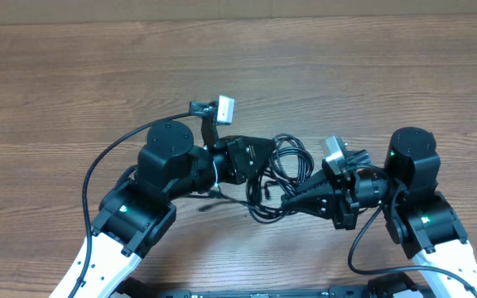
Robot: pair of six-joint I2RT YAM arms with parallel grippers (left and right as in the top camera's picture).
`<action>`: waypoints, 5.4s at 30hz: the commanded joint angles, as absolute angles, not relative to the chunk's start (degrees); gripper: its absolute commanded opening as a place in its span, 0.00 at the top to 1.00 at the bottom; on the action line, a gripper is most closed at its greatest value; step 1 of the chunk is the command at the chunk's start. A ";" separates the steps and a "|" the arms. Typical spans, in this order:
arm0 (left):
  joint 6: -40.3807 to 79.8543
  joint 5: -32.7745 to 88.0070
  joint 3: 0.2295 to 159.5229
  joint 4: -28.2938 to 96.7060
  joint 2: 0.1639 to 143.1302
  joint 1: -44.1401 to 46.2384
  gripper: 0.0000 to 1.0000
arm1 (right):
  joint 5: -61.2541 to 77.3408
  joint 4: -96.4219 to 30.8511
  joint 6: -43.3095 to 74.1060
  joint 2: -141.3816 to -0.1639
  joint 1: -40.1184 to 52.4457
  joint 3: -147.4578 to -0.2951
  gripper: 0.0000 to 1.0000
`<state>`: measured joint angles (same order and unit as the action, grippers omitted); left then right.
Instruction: Untangle cables
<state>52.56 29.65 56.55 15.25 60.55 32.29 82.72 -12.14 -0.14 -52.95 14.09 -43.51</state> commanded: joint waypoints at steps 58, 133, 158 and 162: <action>-6.24 44.77 57.52 26.98 60.73 32.08 0.02 | 81.80 3.38 48.29 -60.18 -0.08 -44.71 0.96; 28.32 5.78 57.49 17.17 67.81 26.06 0.96 | 89.93 7.20 49.52 -60.18 -0.05 -44.69 0.96; 14.11 27.11 57.52 9.89 65.82 19.49 0.96 | 89.86 6.76 45.80 -62.15 2.17 -44.69 0.96; 13.80 27.11 57.52 9.80 62.59 19.51 0.96 | 89.91 6.76 45.80 -64.71 2.17 -44.64 0.96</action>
